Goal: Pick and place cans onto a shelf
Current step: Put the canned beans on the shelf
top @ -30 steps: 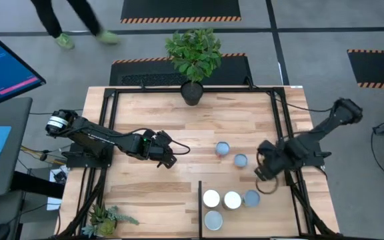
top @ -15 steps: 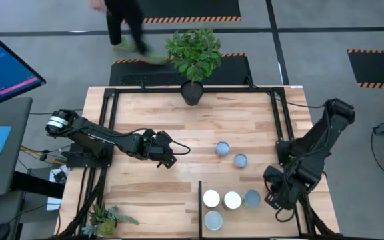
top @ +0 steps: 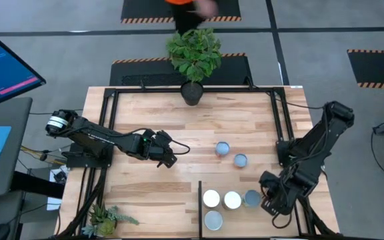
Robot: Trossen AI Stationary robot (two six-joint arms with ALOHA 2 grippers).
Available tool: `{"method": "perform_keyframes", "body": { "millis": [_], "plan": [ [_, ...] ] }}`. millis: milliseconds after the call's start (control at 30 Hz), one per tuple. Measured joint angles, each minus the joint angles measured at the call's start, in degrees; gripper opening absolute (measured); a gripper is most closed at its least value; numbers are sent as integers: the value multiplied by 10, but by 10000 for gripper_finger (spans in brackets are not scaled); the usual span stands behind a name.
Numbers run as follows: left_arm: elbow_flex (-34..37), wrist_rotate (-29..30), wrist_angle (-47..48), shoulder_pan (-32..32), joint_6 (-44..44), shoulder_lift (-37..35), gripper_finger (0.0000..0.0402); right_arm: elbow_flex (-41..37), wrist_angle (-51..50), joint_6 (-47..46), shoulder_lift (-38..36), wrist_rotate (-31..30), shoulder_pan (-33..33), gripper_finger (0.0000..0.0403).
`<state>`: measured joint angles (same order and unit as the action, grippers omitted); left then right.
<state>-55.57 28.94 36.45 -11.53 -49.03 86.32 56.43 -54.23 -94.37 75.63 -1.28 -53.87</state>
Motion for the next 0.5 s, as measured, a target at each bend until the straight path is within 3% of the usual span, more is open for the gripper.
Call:
{"method": "perform_keyframes", "body": {
  "millis": [500],
  "plan": [
    [0, 0, -1, 0, -1, 0, 0, 2, 74, 14, 25, -2, 11, 63]
  ]
}}
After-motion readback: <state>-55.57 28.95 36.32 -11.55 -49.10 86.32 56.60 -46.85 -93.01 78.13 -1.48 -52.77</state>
